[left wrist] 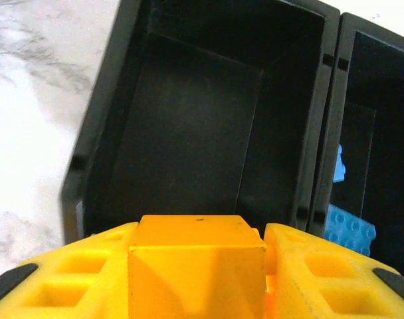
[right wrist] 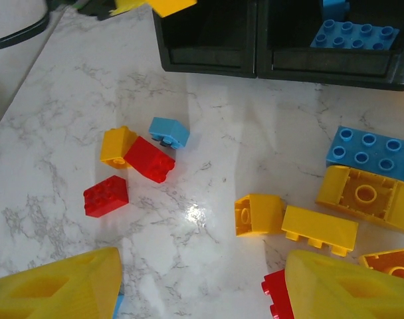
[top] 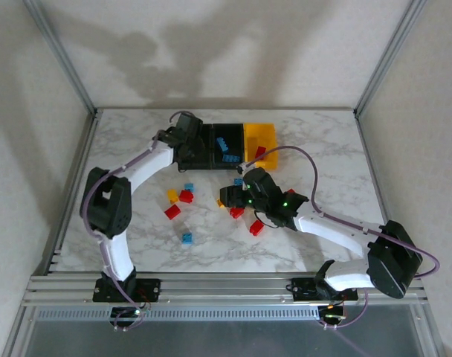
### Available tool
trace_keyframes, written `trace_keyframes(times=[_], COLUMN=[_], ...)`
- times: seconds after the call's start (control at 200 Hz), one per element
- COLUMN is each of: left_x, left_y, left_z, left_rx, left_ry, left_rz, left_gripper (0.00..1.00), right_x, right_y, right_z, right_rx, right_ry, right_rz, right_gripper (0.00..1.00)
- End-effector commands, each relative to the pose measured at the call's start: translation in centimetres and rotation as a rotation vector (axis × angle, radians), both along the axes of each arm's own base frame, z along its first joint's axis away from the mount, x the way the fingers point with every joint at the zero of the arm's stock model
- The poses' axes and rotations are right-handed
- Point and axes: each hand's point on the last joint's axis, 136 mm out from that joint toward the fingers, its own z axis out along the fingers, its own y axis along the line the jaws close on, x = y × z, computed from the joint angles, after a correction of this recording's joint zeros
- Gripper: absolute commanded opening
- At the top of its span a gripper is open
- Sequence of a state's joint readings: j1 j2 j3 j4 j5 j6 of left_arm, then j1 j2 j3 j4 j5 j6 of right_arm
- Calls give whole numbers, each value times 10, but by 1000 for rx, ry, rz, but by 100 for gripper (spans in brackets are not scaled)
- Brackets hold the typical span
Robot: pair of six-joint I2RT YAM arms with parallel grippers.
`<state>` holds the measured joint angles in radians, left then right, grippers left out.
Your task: Sort the legos into containers by color
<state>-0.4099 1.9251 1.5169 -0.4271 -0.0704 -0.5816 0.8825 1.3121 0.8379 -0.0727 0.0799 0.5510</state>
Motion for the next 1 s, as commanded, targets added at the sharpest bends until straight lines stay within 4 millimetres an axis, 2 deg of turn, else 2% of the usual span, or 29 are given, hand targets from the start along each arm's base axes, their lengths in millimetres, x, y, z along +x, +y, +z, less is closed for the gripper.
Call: trace_keyframes(times=[0.0, 0.21, 0.481, 0.601, 0.711, 0.876, 0.996], left_x=[9, 26, 27, 27, 26, 23, 15], left_y=[-6, -11, -11, -11, -11, -10, -13], left_z=[-14, -37, -51, -46, -40, -21, 1], left_rx=[51, 86, 100, 96, 96, 99, 79], left_ry=[49, 86, 107, 96, 85, 56, 22], left_rz=[-36, -37, -34, -31, -30, -29, -41], left_gripper=[34, 36, 40, 50, 54, 55, 56], right_x=[4, 5, 4, 5, 5, 5, 6], right_y=[-10, -16, -18, -19, -20, -23, -32], right_z=[8, 4, 1, 1, 2, 5, 11], right_rx=[13, 8, 4, -1, 2, 3, -12], right_ry=[-9, -2, 5, 4, 2, -2, -2], right_rz=[-44, -60, -65, -69, -72, -83, -125], right_gripper=[66, 66, 66, 66, 66, 66, 67])
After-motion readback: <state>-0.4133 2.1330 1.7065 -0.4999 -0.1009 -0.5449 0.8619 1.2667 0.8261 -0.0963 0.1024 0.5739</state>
